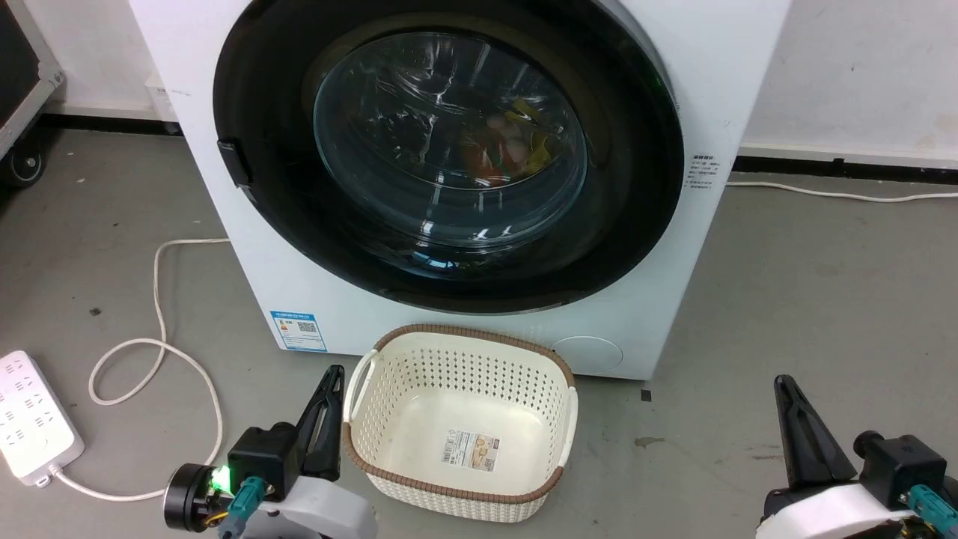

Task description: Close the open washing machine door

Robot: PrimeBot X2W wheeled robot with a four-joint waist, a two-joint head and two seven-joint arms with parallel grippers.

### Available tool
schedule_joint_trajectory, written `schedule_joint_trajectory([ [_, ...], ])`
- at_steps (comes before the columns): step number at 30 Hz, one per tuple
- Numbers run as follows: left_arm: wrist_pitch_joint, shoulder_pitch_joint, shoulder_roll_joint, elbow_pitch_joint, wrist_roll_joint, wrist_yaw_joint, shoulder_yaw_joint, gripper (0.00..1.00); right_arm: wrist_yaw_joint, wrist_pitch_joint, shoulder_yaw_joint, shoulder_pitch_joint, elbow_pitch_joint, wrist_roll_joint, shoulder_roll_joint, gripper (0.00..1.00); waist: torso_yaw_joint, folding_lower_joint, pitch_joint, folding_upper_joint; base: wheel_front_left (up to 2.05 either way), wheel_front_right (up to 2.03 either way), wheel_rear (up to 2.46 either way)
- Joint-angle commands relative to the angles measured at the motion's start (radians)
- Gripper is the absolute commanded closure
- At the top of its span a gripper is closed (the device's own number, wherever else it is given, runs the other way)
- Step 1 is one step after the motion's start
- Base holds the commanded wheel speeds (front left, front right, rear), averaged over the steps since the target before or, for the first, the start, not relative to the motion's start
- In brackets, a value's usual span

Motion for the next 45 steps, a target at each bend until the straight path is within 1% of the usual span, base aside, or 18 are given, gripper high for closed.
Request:
schedule_joint_trajectory([
  [1, 0.005, 0.013, 0.000, -0.007, 0.006, 0.005, 0.004, 1.00, 0.000, 0.004, 0.003, -0.005, -0.009, -0.010, 0.002, 1.00, 0.000, 0.0000, 0.000, 0.0000, 0.00, 0.00, 0.00],
  [45, 0.093, 0.026, 0.001, -0.064, 0.030, 0.035, 0.044, 1.00, 0.000, 0.092, 0.032, -0.011, -0.051, -0.052, 0.004, 1.00, -0.007, 0.0000, 0.007, 0.0000, 0.00, 0.00, 0.00],
])
